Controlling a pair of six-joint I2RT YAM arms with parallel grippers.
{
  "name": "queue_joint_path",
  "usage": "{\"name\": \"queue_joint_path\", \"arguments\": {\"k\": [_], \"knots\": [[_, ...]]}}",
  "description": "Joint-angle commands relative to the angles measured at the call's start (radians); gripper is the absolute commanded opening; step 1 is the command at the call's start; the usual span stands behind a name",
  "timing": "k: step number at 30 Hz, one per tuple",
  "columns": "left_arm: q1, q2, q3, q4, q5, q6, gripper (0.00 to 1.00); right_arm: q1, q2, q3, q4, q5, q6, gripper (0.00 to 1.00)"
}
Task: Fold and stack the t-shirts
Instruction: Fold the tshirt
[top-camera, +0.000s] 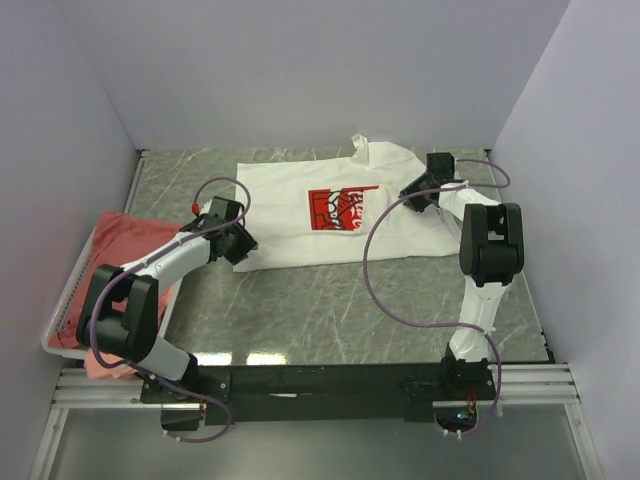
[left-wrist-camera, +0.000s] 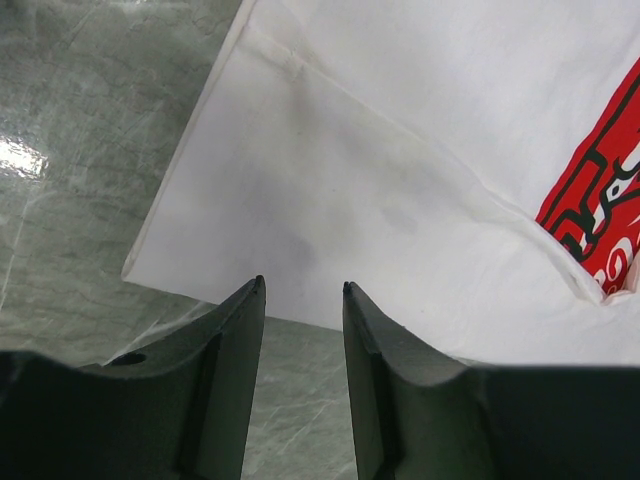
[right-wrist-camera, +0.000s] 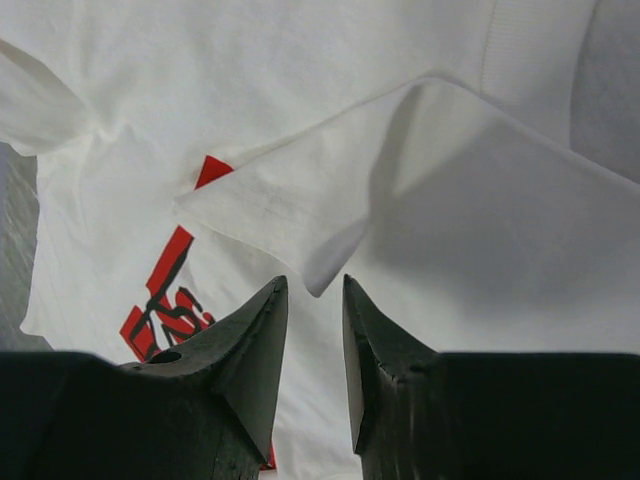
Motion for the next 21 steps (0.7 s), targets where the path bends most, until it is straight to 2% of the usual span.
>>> {"name": "queue_joint_path", "arguments": {"k": [1,15,18,21], "knots": [[0.004,0.012,0.038,0.022,0.005,0.024,0.43,-0.009,0.005,-0.025,0.018,0.014,0.013,0.36],[0.005,0.014,0.044,0.019,0.002,0.025,0.43,-0.008,0.036,0.013,0.035,0.000,0.028,0.35],[0.005,0.015,0.042,0.017,0.002,0.027,0.43,-0.009,0.048,0.038,0.029,0.002,0.030,0.25],[0.007,0.017,0.044,0.019,0.002,0.027,0.43,-0.009,0.057,0.059,0.028,0.007,0.031,0.09]]}}
